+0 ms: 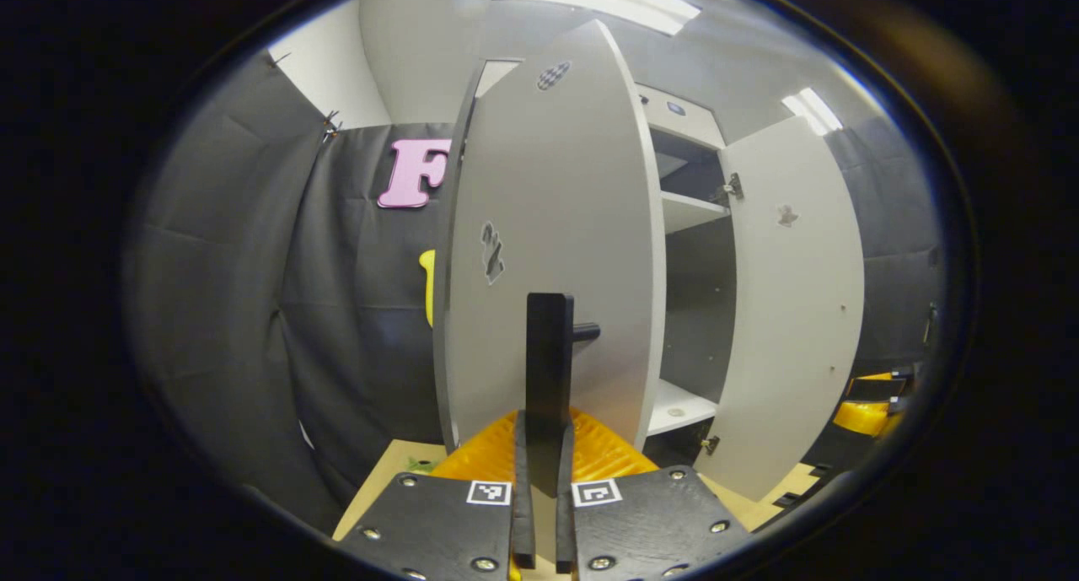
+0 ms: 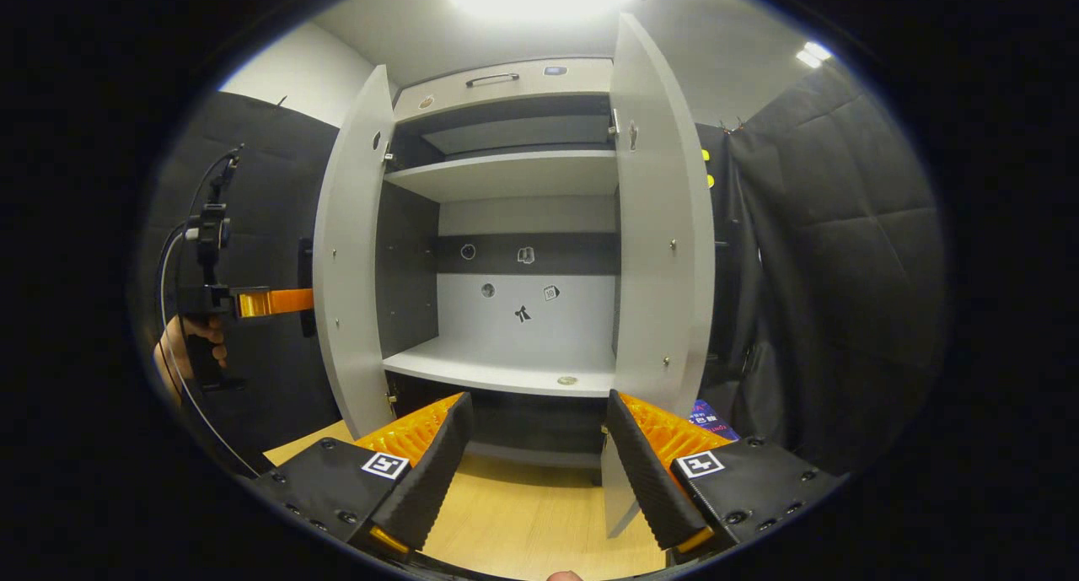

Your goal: Open the right door of the double-door shoe cabinet with the right hand, and open the left door with the left hand.

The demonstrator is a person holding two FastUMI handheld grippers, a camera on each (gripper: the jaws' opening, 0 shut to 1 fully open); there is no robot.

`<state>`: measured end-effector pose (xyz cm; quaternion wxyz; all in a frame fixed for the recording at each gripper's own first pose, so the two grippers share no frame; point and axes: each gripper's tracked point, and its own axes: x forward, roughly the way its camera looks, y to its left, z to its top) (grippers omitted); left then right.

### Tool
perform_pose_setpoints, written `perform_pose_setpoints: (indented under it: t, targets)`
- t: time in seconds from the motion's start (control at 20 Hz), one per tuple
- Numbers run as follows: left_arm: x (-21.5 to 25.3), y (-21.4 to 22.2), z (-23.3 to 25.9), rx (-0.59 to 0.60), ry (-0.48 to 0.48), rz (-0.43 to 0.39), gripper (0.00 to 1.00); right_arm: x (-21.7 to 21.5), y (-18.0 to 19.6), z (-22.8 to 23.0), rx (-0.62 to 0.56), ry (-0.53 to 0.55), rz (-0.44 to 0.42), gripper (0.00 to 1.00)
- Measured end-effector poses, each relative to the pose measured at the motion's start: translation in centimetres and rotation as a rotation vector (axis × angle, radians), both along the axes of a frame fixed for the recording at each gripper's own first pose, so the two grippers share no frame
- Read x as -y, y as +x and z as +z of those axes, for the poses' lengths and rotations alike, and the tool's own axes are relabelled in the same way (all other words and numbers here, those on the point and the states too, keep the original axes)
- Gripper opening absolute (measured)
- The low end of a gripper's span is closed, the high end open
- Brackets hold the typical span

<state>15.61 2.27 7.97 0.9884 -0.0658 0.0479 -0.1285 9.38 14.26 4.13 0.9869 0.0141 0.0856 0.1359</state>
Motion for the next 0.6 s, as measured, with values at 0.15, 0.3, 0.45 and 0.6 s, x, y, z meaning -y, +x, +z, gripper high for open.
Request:
perform_pose_setpoints:
  t: [0.15,0.3,0.45,0.6]
  targets:
    - [-0.5,-0.3,-0.2,0.006,0.015,-0.007,0.11,-1.3,0.0,-0.2,-0.007,0.007,0.004,0.96]
    - [-2.2,-0.5,-0.2,0.012,0.021,-0.004,0.11,-2.7,0.0,-0.3,-0.012,0.007,0.011,0.99]
    - [-4.4,-0.9,-0.5,0.018,0.045,0.018,0.13,-4.3,-0.2,-0.6,-0.015,-0.008,0.020,0.96]
    - [-7.0,-0.6,-1.2,0.009,0.078,0.049,0.12,-6.0,-0.4,-0.7,-0.010,-0.012,0.029,0.99]
